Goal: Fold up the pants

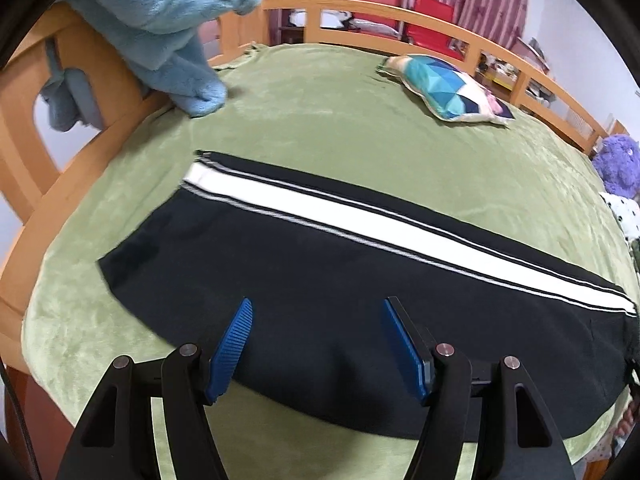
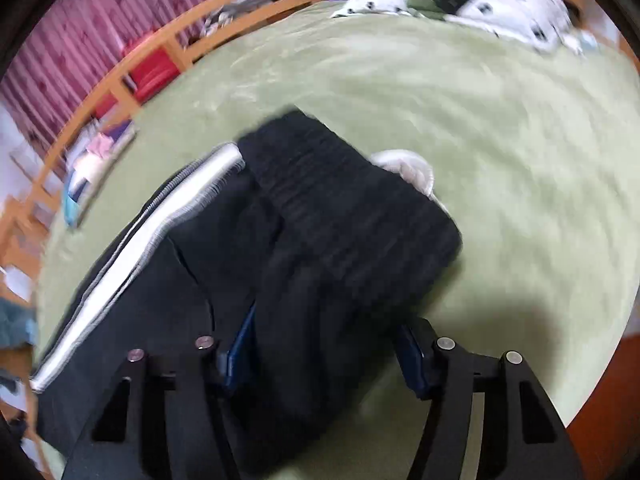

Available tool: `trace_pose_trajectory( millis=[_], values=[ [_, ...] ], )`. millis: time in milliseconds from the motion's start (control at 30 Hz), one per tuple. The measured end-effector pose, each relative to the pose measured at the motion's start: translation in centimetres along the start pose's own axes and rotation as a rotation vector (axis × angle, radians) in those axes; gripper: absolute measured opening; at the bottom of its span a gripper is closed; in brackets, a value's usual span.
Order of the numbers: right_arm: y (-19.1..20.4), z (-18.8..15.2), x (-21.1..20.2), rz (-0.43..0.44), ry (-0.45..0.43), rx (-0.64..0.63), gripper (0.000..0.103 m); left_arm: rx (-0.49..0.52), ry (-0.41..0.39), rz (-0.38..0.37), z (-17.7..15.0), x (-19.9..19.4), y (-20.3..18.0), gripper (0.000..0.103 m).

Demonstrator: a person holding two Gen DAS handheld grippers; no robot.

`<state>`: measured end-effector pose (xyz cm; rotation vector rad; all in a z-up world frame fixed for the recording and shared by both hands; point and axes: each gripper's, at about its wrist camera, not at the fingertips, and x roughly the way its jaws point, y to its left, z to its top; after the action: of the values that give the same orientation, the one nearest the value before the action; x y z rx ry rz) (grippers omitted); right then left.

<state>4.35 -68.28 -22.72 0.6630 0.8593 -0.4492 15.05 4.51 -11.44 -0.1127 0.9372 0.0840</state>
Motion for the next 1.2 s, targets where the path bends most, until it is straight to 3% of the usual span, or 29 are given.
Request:
trace_pose_trajectory(
  millis=[133,267,400,600,700,900,1067,1133,1200],
  values=[
    [1.7,-1.7,-3.0,-0.072,-0.042,-0.091,0.063,-0.057,-0.019,0.005,-0.7,-0.2,3.8,0.065],
    [6.1,-3.3,-5.2,-0.134,-0.058,-0.218,0.063,-0.107,-0.011,0.005,-1.4,0.4,8.4,0.065],
    [11.2,-7.3,-8.4,-0.163,-0.135,-0.327,0.063,-0.193,-0.006,-0.029,-1.9,1.1,14.3,0.065],
    [17.8,-12.0,-10.2,-0.111,-0.151,-0.347,0.061,-0.205,0.008,-0.060,-2.0,3.1,18.6,0.065],
    [20.8,-12.9,-9.6,-0.055,-0.106,-0.355,0.052,-0.264,0.017,-0.111,-1.3,5.6,19.9,0.065],
    [24.3,-14.9,-9.5,0.001,-0.052,-0.367,0.052,-0.327,0.051,-0.154,-0.4,9.9,21.1,0.063],
    [25.5,-16.5,-9.2,-0.030,-0.022,-0.395,0.052,-0.385,0.020,-0.175,0.9,11.9,22.2,0.054],
    [25.7,-16.8,-8.9,-0.033,-0.007,-0.397,0.052,-0.370,0.032,-0.175,1.5,12.3,21.8,0.037],
    [26.1,-17.0,-8.7,-0.033,-0.002,-0.394,0.052,-0.342,0.030,-0.167,1.9,11.9,21.4,0.027]
  ],
)
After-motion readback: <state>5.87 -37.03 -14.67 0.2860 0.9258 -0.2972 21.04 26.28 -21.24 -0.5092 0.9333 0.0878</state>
